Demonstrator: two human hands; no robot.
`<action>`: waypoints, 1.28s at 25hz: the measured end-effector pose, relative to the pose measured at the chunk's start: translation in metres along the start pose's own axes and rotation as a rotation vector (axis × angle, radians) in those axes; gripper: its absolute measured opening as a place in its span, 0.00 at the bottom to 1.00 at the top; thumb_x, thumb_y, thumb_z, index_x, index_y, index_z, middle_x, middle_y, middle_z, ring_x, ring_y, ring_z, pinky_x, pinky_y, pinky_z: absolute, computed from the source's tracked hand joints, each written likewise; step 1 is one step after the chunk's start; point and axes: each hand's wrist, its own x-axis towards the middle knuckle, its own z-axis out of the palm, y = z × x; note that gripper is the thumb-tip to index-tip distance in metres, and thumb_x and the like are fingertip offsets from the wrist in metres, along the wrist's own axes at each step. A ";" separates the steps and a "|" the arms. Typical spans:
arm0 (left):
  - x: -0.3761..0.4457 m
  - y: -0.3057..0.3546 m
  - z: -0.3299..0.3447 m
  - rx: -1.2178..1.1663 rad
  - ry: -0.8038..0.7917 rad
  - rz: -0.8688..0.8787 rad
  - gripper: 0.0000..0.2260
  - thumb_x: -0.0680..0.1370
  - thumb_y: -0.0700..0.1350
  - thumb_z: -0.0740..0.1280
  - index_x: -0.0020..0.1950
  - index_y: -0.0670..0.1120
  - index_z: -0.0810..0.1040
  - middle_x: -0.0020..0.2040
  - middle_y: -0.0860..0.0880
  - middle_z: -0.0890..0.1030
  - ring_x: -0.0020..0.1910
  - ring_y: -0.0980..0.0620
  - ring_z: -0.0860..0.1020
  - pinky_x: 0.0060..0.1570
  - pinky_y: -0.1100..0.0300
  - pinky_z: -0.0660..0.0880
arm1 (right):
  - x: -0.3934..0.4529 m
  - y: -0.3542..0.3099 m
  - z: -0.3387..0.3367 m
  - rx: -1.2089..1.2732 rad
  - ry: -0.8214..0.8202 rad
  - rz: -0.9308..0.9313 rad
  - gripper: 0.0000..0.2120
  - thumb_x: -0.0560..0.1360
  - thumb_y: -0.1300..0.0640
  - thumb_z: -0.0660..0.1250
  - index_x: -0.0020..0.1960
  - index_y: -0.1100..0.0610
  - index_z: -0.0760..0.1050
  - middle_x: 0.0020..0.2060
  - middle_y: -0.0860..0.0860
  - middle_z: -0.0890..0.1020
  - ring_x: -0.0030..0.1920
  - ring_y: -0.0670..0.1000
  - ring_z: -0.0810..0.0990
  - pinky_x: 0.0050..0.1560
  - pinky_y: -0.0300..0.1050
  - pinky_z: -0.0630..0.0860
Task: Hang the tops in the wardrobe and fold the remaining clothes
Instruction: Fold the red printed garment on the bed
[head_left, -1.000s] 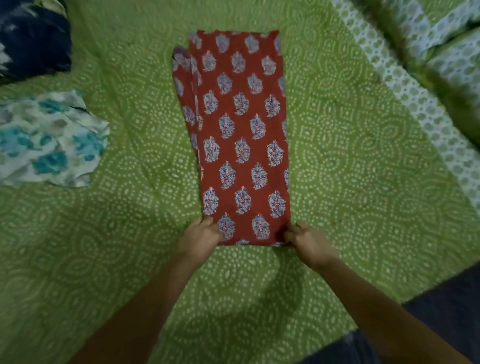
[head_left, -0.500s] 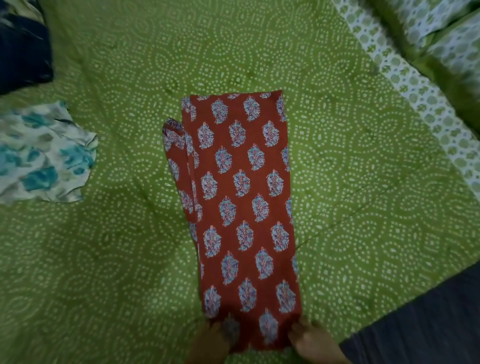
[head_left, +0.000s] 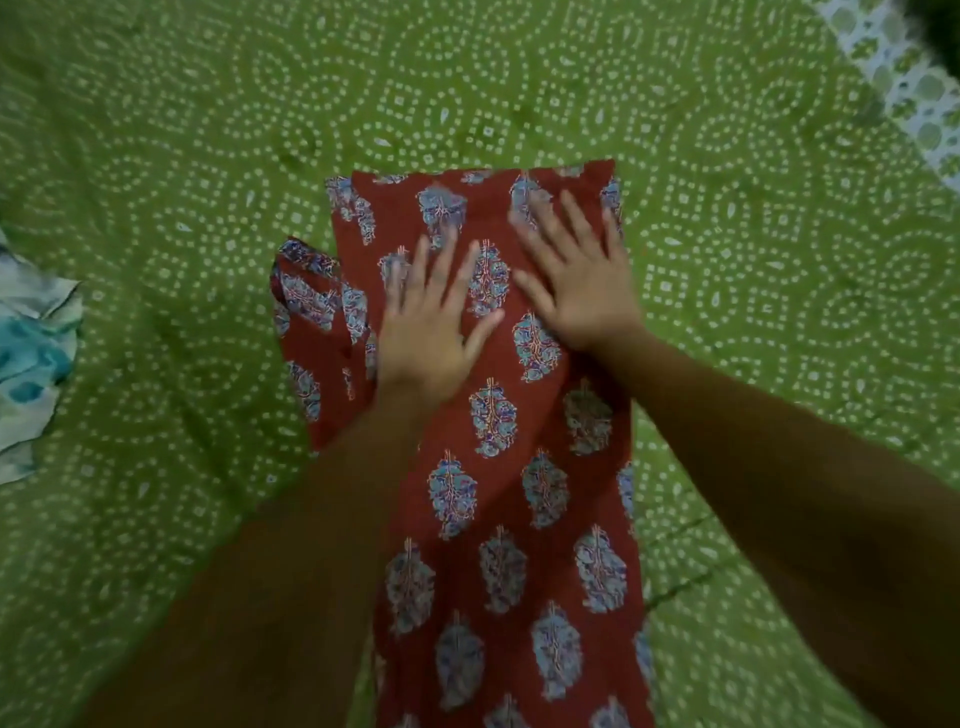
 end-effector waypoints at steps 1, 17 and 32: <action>0.027 -0.015 -0.002 -0.014 0.041 -0.073 0.32 0.79 0.66 0.43 0.79 0.51 0.45 0.79 0.50 0.45 0.78 0.47 0.44 0.75 0.46 0.43 | 0.023 0.017 -0.004 0.021 -0.007 0.061 0.27 0.81 0.39 0.44 0.78 0.46 0.50 0.78 0.47 0.53 0.77 0.52 0.48 0.75 0.60 0.45; -0.427 0.062 -0.003 -0.042 -0.384 0.494 0.35 0.74 0.62 0.60 0.77 0.47 0.58 0.78 0.49 0.57 0.77 0.47 0.53 0.72 0.46 0.53 | -0.400 -0.133 -0.014 0.147 -0.388 -0.265 0.30 0.80 0.44 0.53 0.78 0.54 0.53 0.77 0.50 0.55 0.77 0.53 0.54 0.73 0.55 0.54; -0.144 -0.034 -0.085 -1.942 -0.601 -1.105 0.27 0.73 0.63 0.66 0.60 0.43 0.79 0.57 0.41 0.81 0.56 0.42 0.80 0.56 0.43 0.76 | -0.204 -0.129 -0.035 0.465 -0.497 0.443 0.22 0.78 0.35 0.49 0.57 0.53 0.63 0.45 0.56 0.80 0.44 0.60 0.80 0.43 0.52 0.76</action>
